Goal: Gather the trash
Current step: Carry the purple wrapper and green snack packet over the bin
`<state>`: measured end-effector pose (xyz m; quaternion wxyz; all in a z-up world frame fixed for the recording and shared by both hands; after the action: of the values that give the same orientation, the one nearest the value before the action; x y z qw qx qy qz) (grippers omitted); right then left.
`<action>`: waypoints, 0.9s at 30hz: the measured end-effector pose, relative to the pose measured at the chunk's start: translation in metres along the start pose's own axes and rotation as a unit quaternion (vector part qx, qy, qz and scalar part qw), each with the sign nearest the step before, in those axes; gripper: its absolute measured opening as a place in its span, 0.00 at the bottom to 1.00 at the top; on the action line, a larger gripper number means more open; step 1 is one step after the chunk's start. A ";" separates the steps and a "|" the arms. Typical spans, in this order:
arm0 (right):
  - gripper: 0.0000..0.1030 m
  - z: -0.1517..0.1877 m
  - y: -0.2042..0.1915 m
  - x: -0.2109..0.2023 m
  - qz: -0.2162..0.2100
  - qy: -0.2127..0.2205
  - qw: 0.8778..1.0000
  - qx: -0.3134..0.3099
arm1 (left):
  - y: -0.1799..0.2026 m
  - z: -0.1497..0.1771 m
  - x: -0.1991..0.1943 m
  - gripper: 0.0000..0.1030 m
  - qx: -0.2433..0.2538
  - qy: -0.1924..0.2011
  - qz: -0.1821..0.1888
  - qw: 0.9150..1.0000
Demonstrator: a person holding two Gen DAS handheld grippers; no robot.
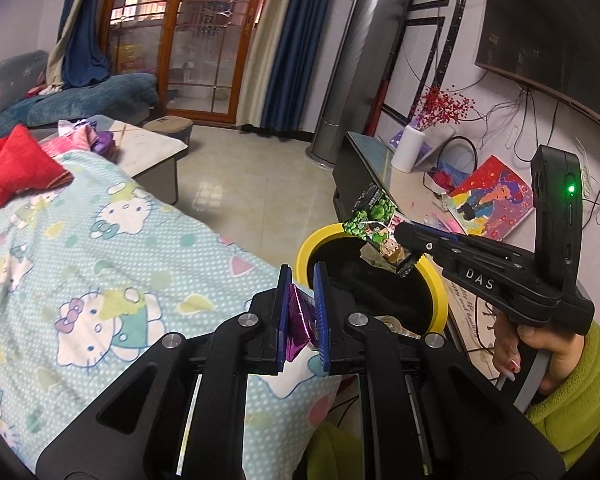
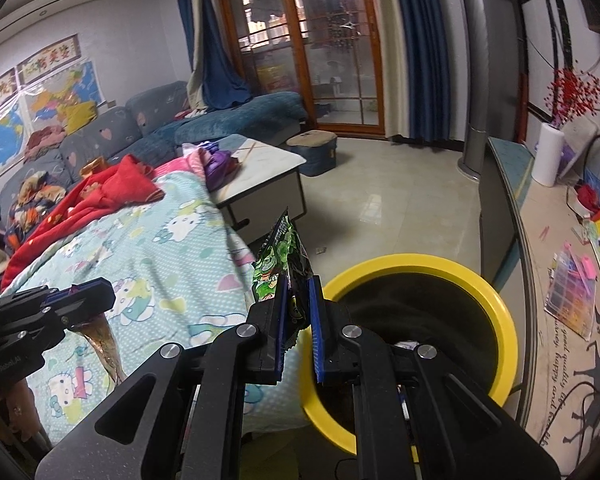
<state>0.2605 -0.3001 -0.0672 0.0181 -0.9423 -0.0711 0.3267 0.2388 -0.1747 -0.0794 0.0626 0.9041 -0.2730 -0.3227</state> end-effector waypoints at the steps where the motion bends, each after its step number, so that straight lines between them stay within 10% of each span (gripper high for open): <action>1: 0.10 0.001 0.004 0.000 0.003 -0.001 1.000 0.004 | 0.002 -0.001 0.003 0.07 0.001 -0.001 0.002 1.000; 27: 0.10 0.027 0.092 0.020 0.079 -0.020 0.995 0.064 | 0.049 -0.004 0.073 0.07 0.039 -0.027 0.028 0.998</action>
<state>0.2704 -0.3882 -0.1082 0.0513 -0.9352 0.0242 0.3497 0.2660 -0.2552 -0.1020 0.0289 0.8888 -0.3125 -0.3340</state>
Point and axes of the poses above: each gripper's, at about its wrist camera, not at the fingertips, and x roughly the way its jaws point, y to its right, z to its underside, the point moved 10 cm from there along x, roughly the way its jaws point, and after that the axes turned 8 degrees about z, right-handed, at the moved point
